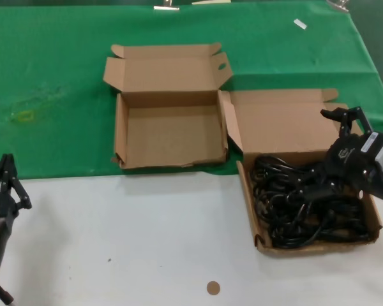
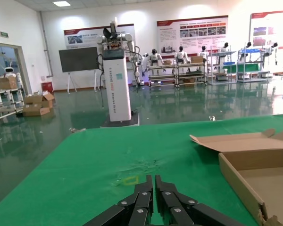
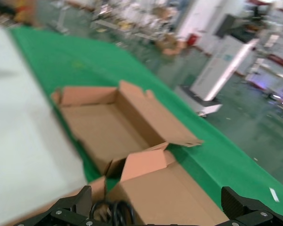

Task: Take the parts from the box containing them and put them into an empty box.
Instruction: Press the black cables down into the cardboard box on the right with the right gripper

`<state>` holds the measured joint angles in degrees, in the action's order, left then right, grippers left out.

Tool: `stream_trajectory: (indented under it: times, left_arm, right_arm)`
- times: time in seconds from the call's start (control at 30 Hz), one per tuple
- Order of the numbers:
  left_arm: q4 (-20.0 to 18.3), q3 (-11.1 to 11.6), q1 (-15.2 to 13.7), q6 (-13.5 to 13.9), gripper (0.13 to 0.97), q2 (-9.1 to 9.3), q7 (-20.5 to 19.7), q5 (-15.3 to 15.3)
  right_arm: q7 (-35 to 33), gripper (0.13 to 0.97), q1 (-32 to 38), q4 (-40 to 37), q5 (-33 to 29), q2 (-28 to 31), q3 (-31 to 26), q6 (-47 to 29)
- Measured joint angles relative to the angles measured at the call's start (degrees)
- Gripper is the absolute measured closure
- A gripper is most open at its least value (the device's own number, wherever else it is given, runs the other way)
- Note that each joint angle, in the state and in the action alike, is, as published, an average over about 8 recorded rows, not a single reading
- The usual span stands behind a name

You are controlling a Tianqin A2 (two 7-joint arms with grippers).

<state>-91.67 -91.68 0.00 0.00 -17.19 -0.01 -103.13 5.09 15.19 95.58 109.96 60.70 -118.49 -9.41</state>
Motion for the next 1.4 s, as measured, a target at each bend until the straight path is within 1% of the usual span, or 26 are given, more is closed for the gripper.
stream_trajectory:
  times: [0.07, 0.4, 0.6, 0.8, 1.1, 1.3, 1.4]
  left_arm:
    - [0.0, 0.0, 0.0, 0.0, 0.918, 0.00, 0.0, 0.0]
    - [0.0, 0.0, 0.0, 0.0, 0.953, 0.00, 0.0, 0.0]
    - [0.0, 0.0, 0.0, 0.0, 0.953, 0.00, 0.0, 0.0]
    - [0.0, 0.0, 0.0, 0.0, 0.953, 0.00, 0.0, 0.0]
    - [0.0, 0.0, 0.0, 0.0, 0.953, 0.00, 0.0, 0.0]
    - [0.0, 0.0, 0.0, 0.0, 0.953, 0.00, 0.0, 0.0]
    - [0.0, 0.0, 0.0, 0.0, 0.953, 0.00, 0.0, 0.0]
  right_arm:
    - [0.0, 0.129, 1.2, -0.5, -1.7, 1.0, 0.3, -3.6]
    - [-3.8, 0.129, 7.8, -4.2, -7.1, 2.9, 2.4, -24.1]
    - [-6.6, 0.129, 13.4, -8.5, -10.1, 1.8, 2.3, -36.2]
    - [-9.4, 0.129, 18.6, -12.8, -12.8, -0.4, 2.0, -45.8]
    - [-12.4, 0.130, 23.4, -18.1, -16.9, -3.7, 1.0, -55.2]
    - [-13.9, 0.131, 26.5, -22.4, -20.0, -6.6, 0.4, -57.7]
    - [-14.5, 0.151, 27.5, -24.0, -21.3, -7.9, 0.2, -58.2]
